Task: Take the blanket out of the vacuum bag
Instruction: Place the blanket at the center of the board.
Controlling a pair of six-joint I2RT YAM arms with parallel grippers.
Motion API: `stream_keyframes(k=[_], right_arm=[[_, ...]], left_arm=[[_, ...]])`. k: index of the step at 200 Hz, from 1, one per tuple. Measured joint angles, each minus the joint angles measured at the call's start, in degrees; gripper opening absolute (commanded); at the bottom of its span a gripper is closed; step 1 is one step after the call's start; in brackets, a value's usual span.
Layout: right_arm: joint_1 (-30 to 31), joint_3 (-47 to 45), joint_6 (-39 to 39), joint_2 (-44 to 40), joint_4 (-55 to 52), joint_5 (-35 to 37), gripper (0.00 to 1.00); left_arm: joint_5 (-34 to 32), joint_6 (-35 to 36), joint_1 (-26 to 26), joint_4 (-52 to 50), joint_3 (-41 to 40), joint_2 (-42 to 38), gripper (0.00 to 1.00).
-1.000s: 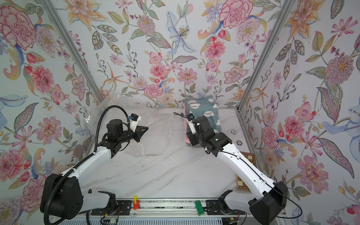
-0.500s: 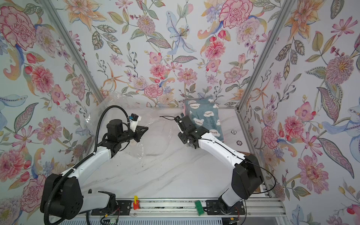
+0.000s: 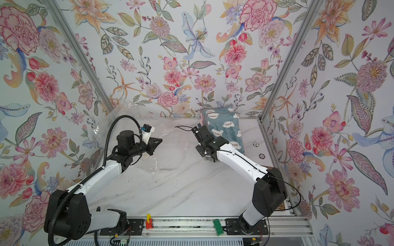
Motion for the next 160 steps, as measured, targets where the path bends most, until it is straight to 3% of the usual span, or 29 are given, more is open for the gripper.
stream_keyframes(k=[68,121,131,143,160], right_arm=[[-0.96,11.39,-1.97,-1.97,-10.01,-5.88,0.00],[-1.07,9.86,-3.23,-2.12,-15.17,-11.89,0.00],[-1.07,9.38,-3.21,-1.51,-15.63,-12.94,0.18],[-1.07,8.96,-3.10,-0.57,-15.85,-14.25,0.32],[-1.07,8.90,-2.56,0.35,-16.44,-16.35,0.43]], left_arm=[[-0.02,0.02,0.00,-0.02,0.00,0.00,0.02],[-0.04,0.04,0.00,-0.15,0.00,0.00,0.02],[-0.04,0.04,0.00,-0.35,0.00,0.00,0.02],[-0.04,0.04,0.00,-0.52,0.00,0.00,0.02],[-0.04,0.04,0.00,-0.66,0.00,0.00,0.02]])
